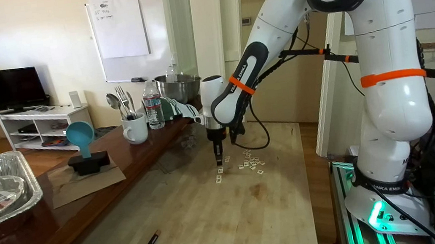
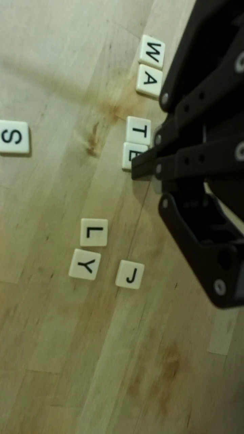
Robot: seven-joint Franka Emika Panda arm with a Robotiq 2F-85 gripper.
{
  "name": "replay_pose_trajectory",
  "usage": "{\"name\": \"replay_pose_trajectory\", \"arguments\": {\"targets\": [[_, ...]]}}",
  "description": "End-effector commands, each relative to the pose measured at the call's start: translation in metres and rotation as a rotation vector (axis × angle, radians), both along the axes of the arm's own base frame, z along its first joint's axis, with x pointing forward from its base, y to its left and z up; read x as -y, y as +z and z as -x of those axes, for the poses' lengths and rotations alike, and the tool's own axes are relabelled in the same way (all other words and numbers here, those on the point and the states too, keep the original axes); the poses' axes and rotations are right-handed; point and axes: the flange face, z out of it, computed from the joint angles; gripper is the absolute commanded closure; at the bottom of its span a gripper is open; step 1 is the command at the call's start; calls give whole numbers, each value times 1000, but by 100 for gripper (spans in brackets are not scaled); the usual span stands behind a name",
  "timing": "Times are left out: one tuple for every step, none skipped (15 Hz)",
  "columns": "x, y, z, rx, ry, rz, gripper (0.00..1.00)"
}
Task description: Remove the tile letter s from the word, then move the two right tile letters to the left, then add tile letter r to the word
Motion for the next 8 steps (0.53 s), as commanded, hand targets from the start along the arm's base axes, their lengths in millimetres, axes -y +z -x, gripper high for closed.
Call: {"name": "replay_pose_trajectory", "arguments": {"targets": [[-3, -11, -4, 2, -4, -9, 100], [-4, -12, -4, -1, -3, -10, 100], [-5, -14, -4, -4, -1, -10, 100], [-5, -15, -4, -6, 0, -11, 100], [-6, -16, -4, -9, 2, -12, 100], [-6, -16, -4, -10, 2, -13, 100], [-6, -16, -4, -12, 4, -14, 100], [-7, -17, -3, -13, 6, -16, 100]]}}
